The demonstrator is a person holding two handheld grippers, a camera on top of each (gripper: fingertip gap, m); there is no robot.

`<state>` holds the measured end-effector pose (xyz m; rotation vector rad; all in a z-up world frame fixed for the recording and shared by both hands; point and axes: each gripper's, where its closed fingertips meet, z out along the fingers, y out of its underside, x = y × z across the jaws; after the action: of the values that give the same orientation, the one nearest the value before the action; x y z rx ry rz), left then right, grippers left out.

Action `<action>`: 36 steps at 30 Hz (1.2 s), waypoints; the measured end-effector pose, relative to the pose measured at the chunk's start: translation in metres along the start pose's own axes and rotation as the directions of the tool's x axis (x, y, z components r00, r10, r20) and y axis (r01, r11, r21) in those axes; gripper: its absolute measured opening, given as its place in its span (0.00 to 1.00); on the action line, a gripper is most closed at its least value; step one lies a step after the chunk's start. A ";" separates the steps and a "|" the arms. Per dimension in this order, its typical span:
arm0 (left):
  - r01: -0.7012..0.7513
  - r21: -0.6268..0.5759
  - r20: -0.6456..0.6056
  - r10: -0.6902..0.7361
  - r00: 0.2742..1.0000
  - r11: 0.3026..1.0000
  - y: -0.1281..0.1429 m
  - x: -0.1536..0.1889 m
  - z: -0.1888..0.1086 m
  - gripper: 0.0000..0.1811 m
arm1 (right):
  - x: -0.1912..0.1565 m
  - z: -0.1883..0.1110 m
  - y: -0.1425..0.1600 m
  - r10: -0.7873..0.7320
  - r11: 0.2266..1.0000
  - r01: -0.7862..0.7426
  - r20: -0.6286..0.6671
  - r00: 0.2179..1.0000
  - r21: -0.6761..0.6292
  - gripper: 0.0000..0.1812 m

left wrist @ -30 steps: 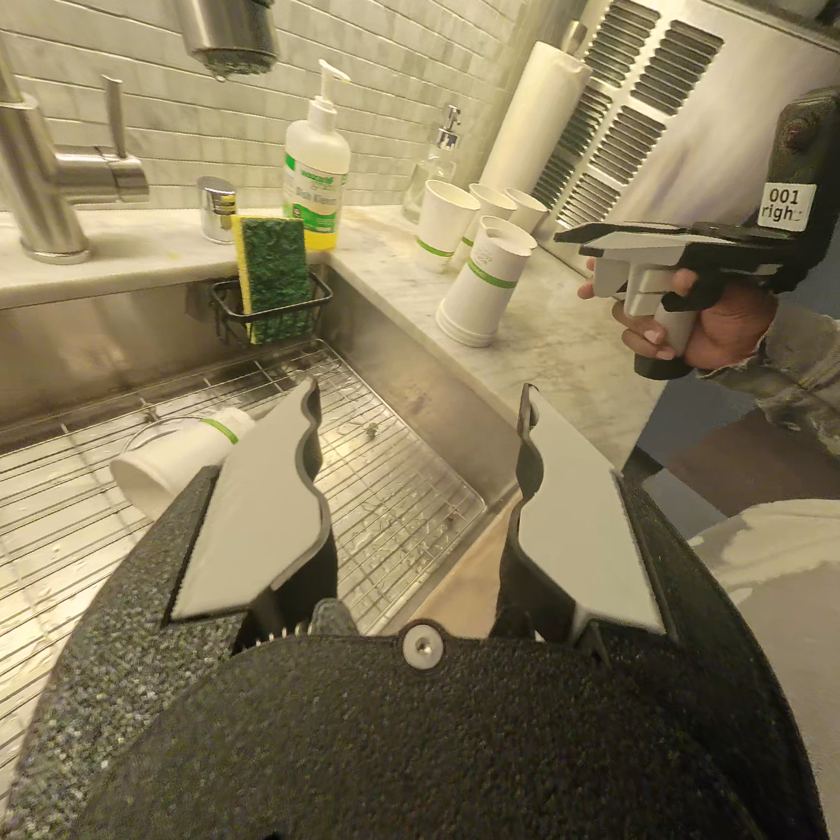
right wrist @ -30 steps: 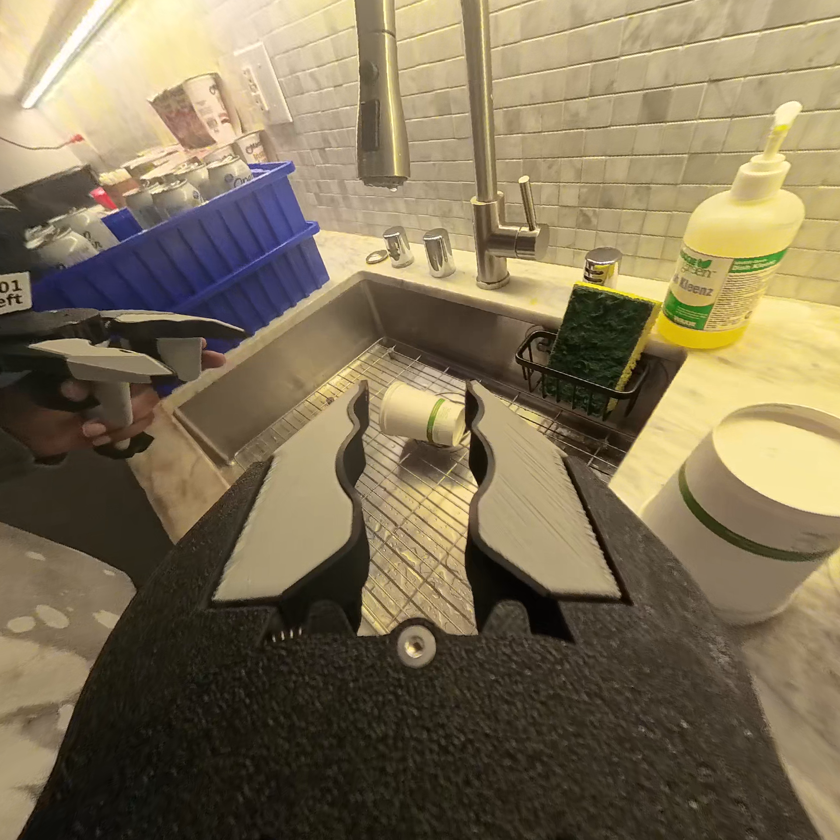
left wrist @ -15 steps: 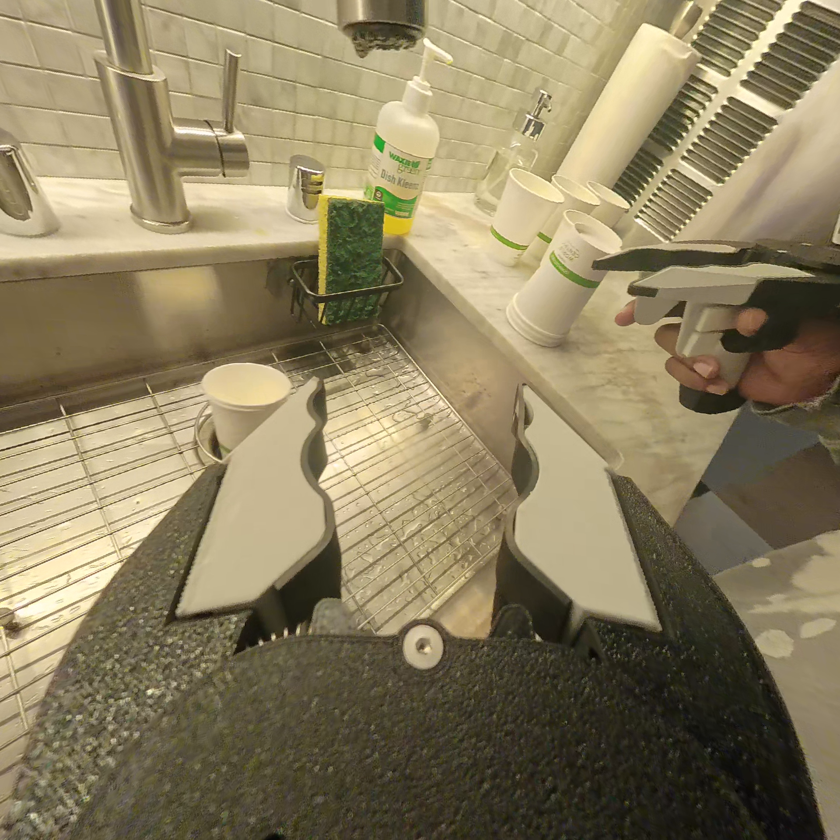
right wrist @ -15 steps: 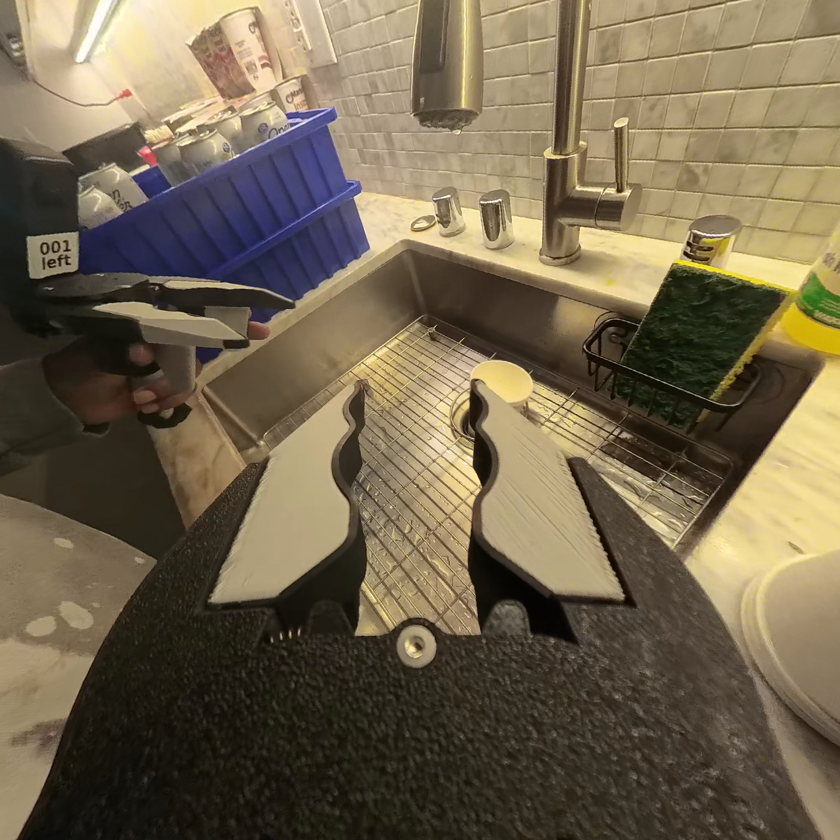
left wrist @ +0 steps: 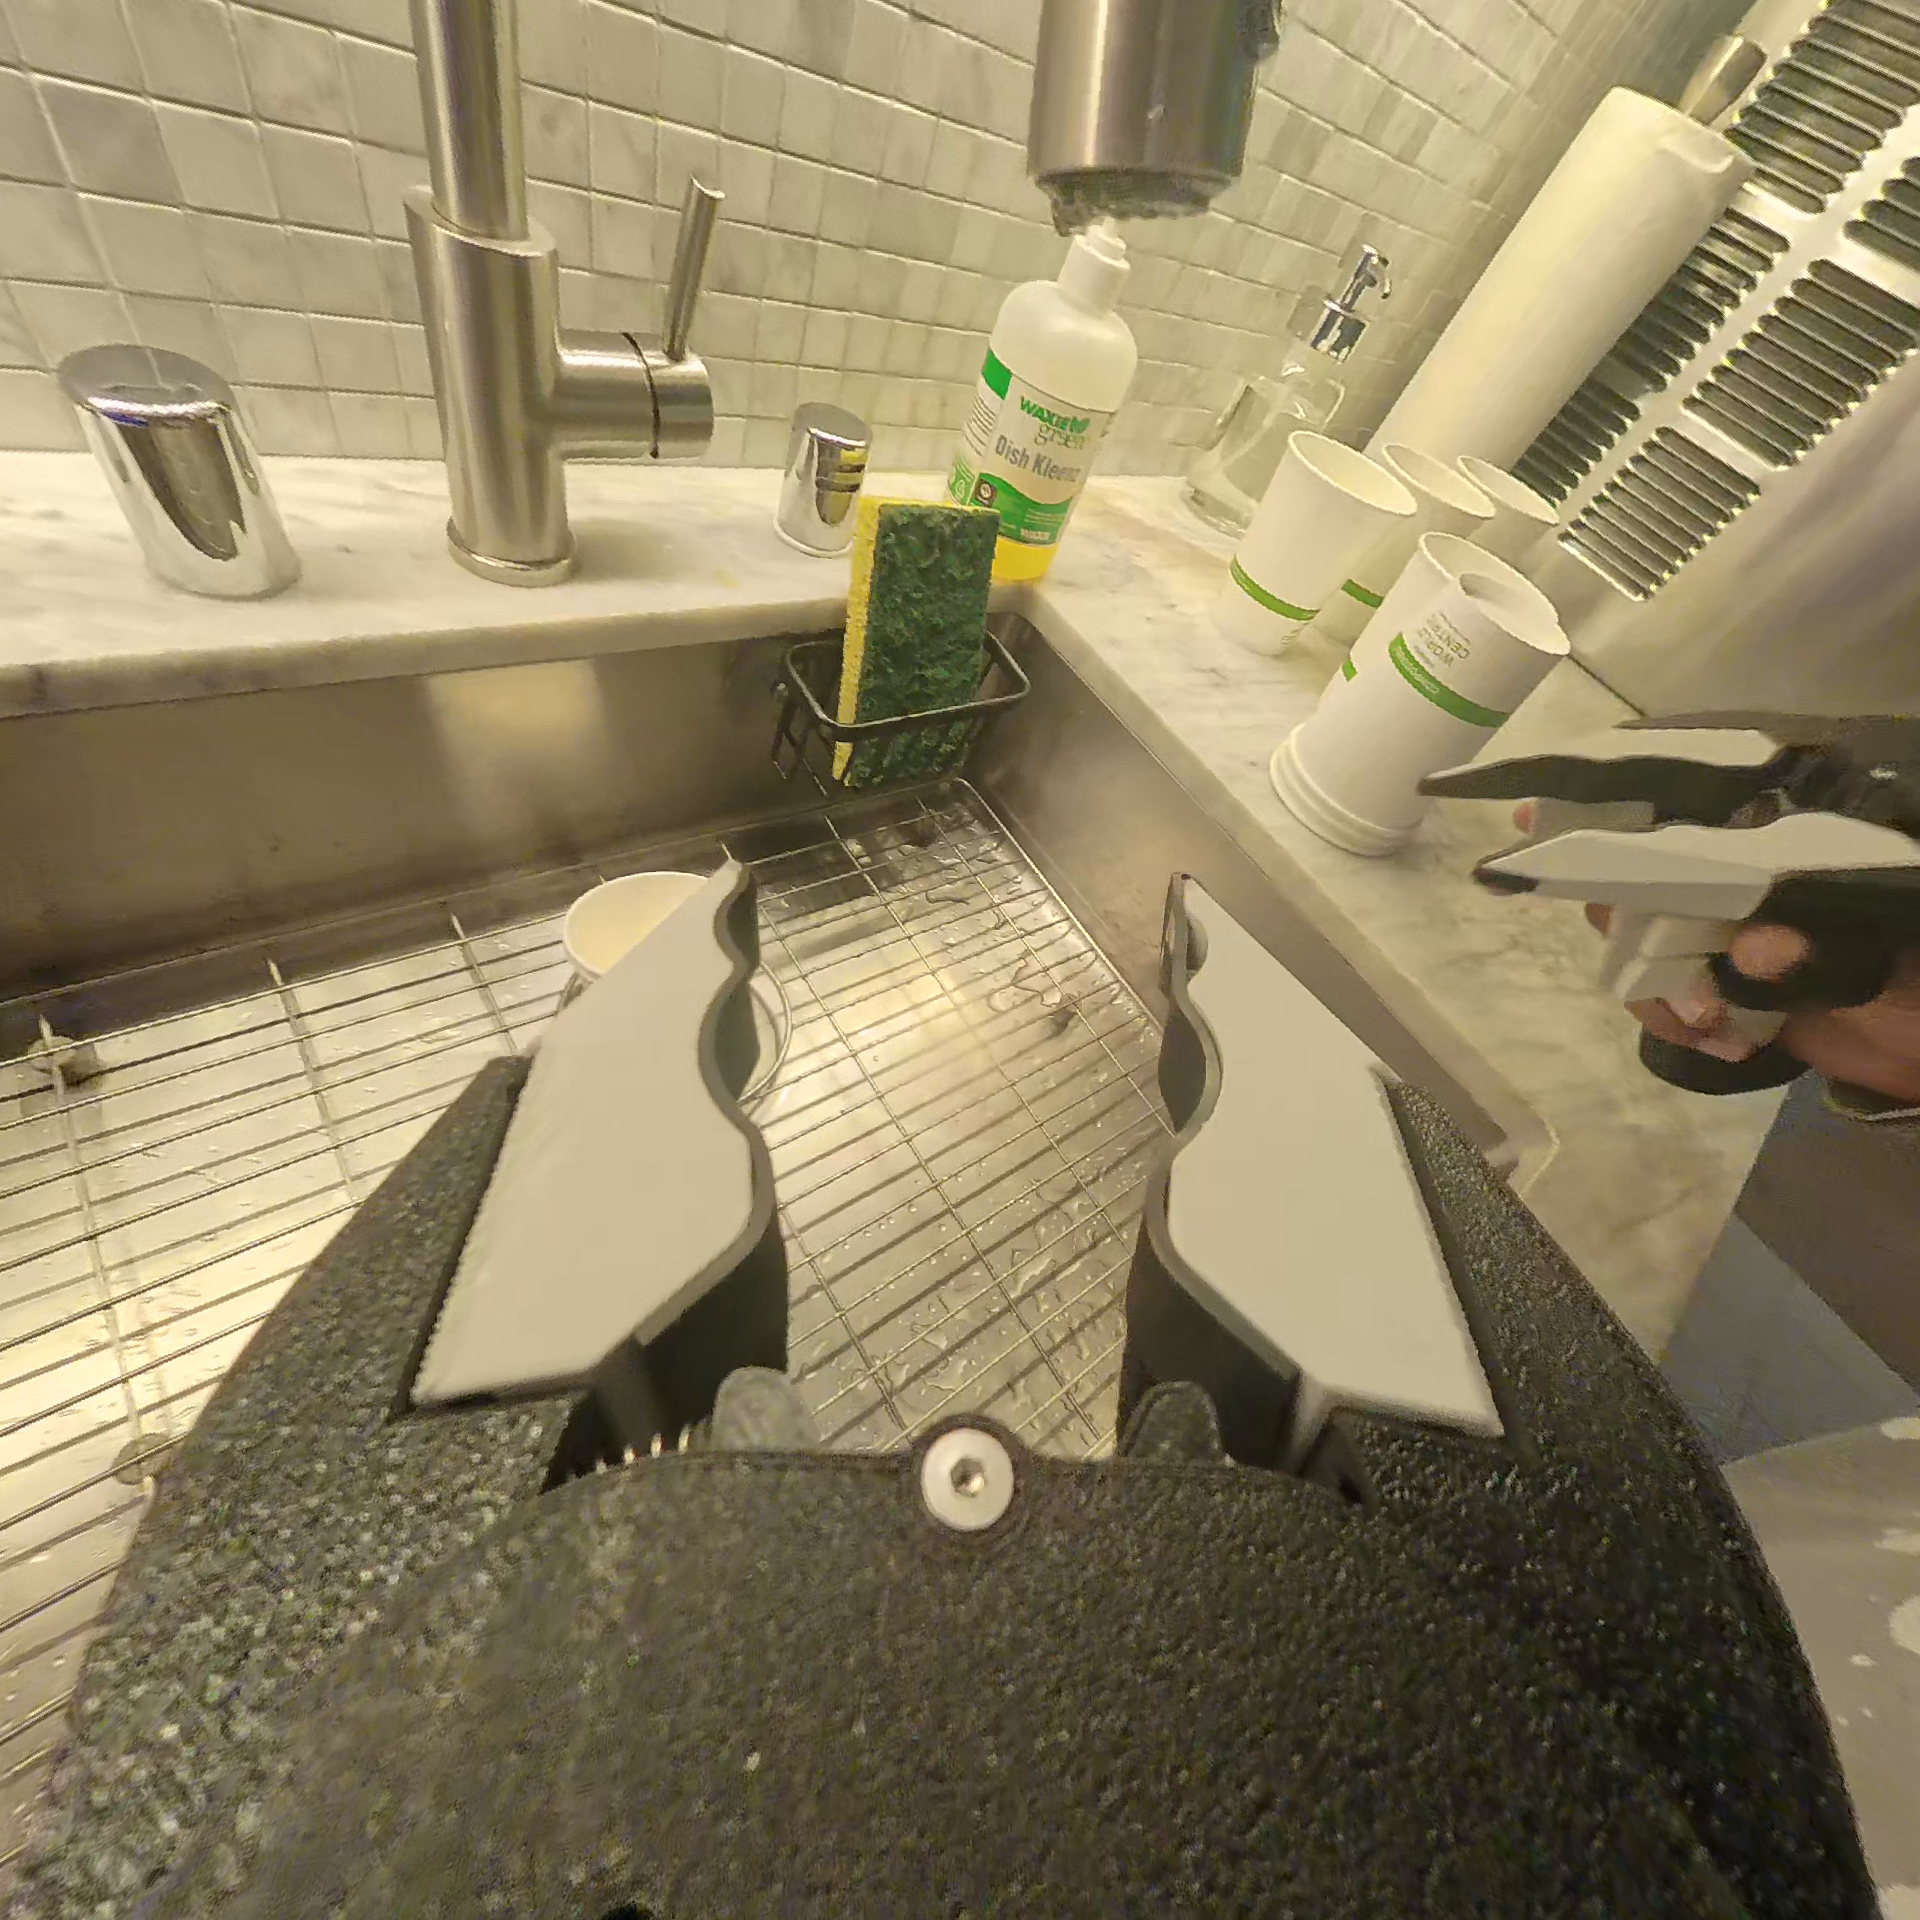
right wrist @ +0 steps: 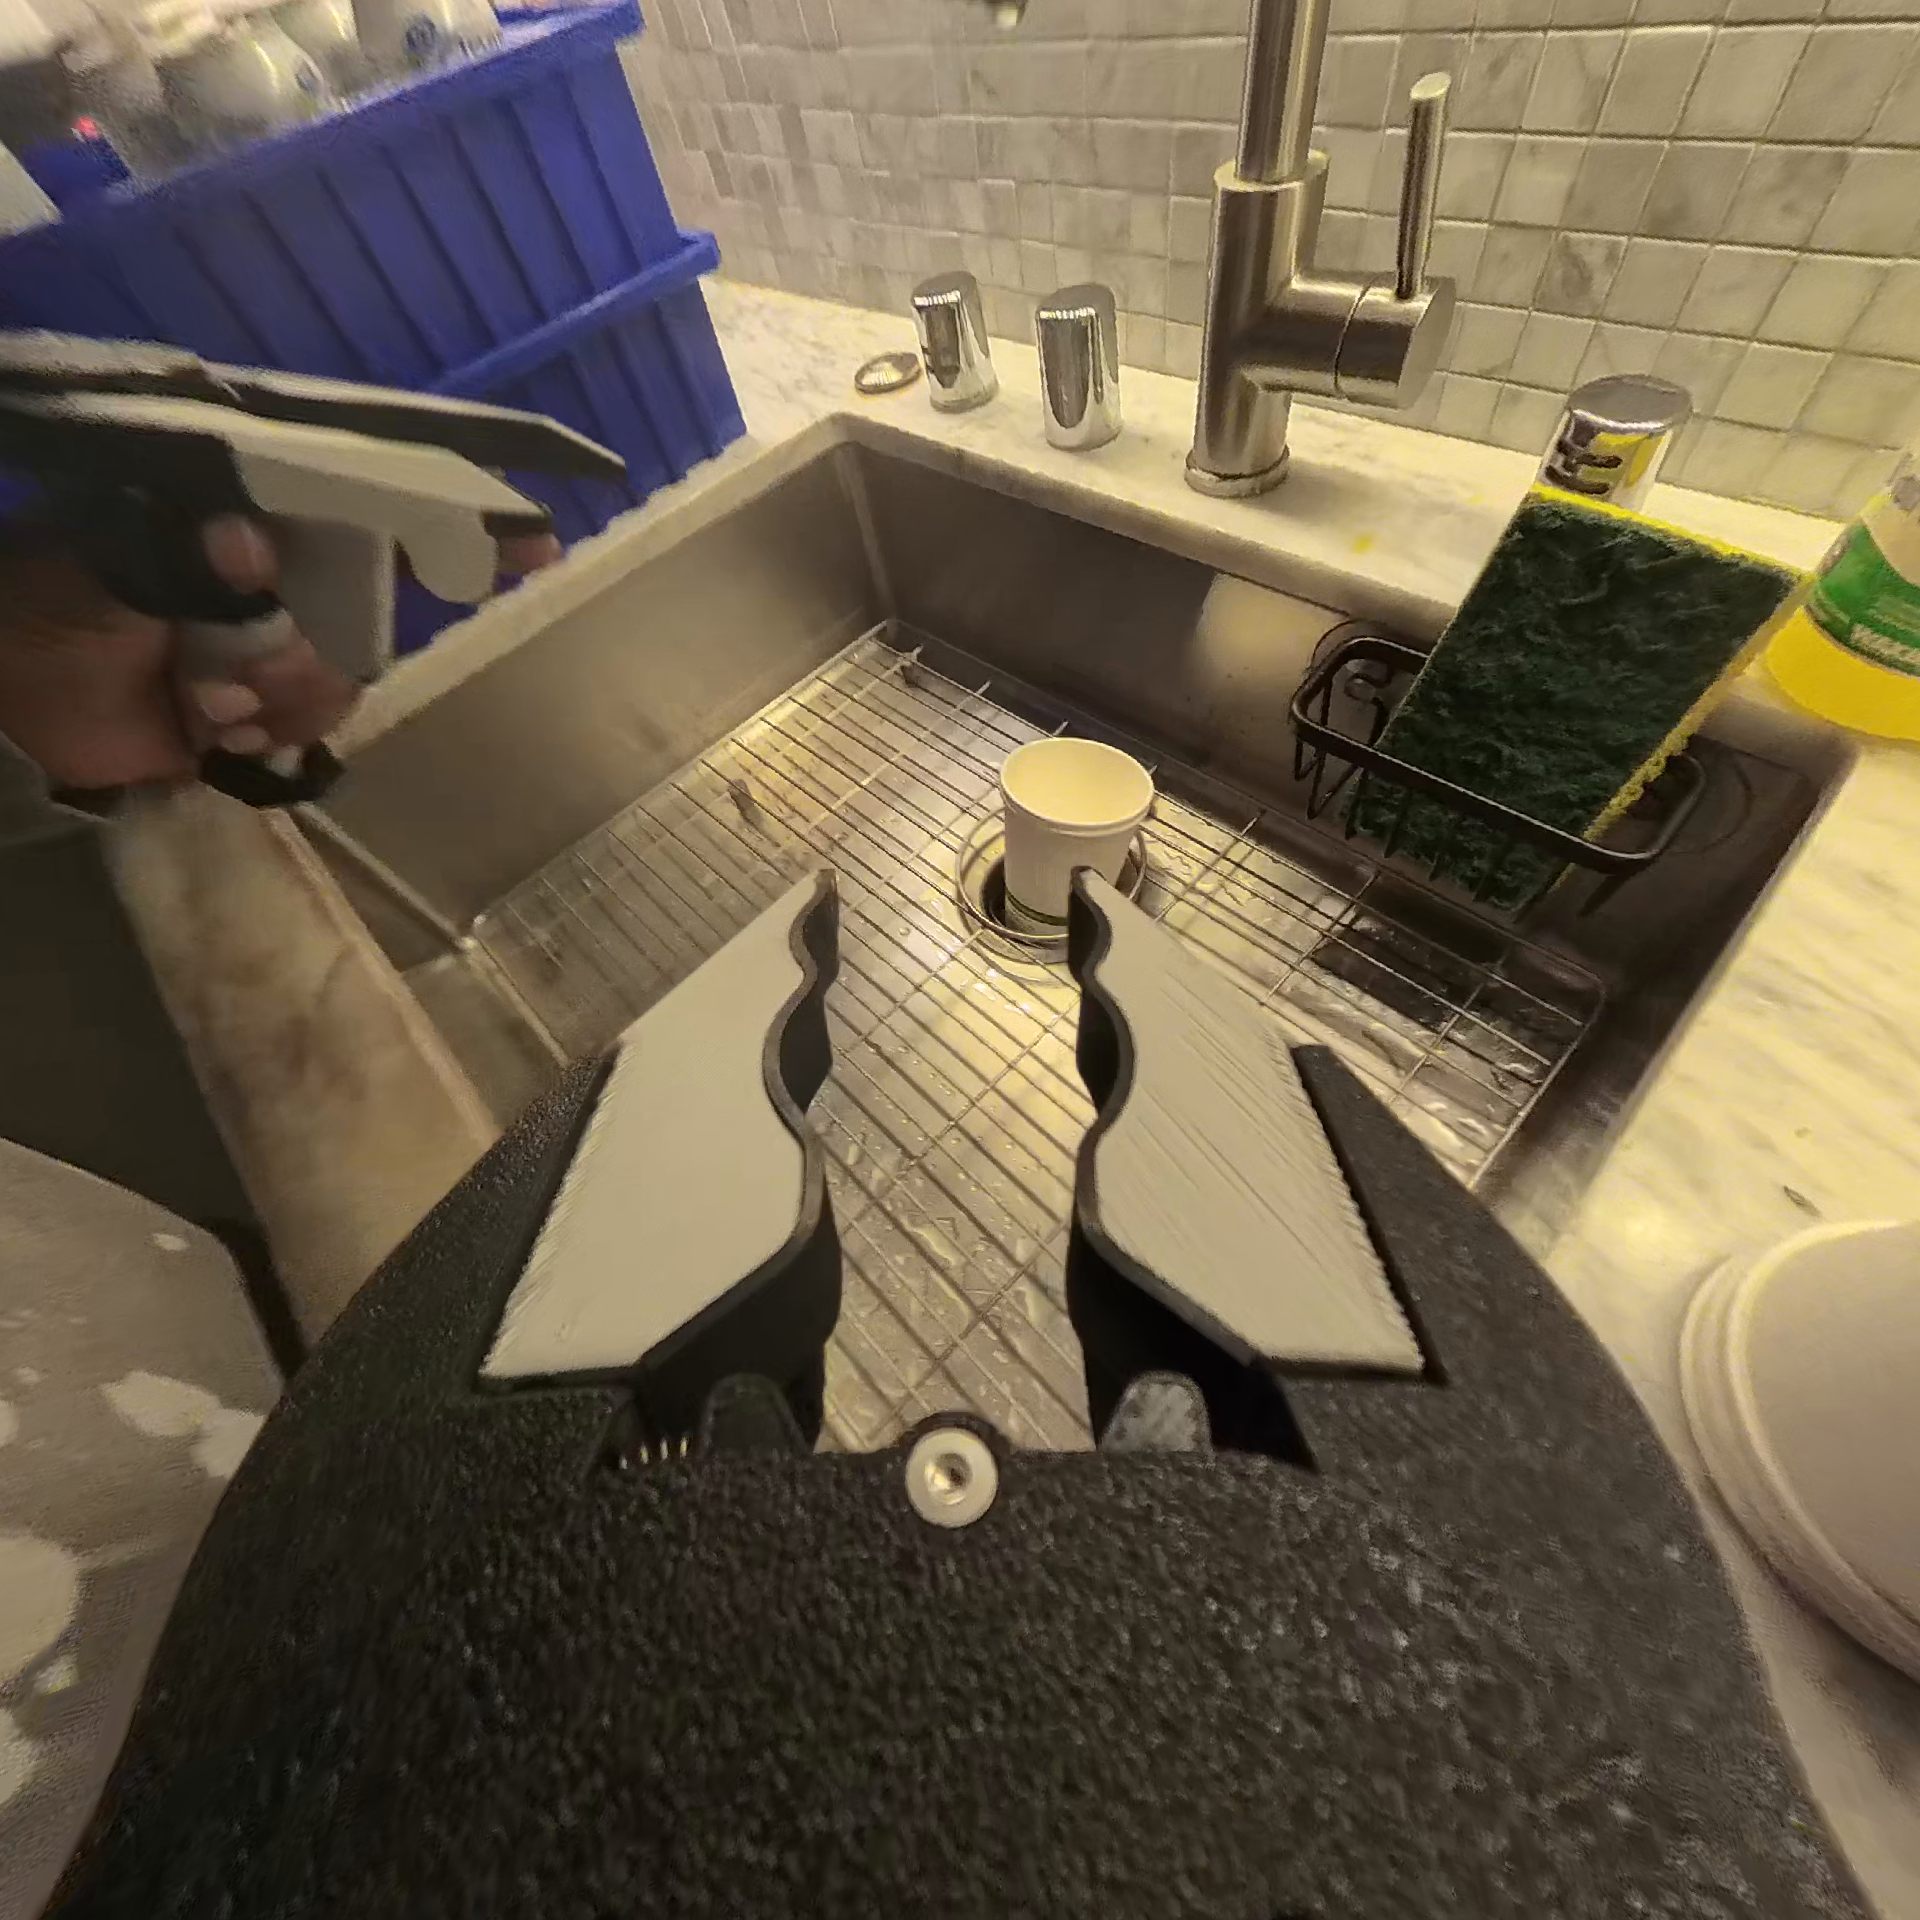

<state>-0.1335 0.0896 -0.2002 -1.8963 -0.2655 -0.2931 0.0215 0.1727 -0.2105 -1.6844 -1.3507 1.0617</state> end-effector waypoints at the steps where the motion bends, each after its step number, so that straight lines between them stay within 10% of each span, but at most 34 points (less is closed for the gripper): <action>1: -0.007 0.006 0.011 0.006 1.000 1.000 -0.002 -0.002 -0.004 0.42 | 0.000 0.009 0.003 -0.026 1.000 0.026 -0.004 1.000 -0.013 0.24; 19: 0.003 -0.011 0.298 0.001 0.955 1.000 0.030 -0.027 -0.168 0.40 | 0.027 0.272 0.097 -0.507 0.707 0.572 0.265 0.820 -0.417 0.27; 27: 0.050 0.003 0.322 -0.048 0.946 0.999 0.038 -0.036 -0.185 0.40 | 0.043 0.285 0.120 -0.515 0.634 0.579 0.279 0.811 -0.513 0.03; 36: -0.001 0.033 0.217 -0.006 0.976 0.999 0.015 -0.033 -0.154 0.41 | 0.002 0.226 0.037 -0.424 0.817 0.493 0.267 0.865 -0.300 0.01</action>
<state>-0.1709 -0.0617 -0.1737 -1.8970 -0.4167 -0.0816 -0.1704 0.1760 -0.3345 -1.3991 -2.0557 0.7256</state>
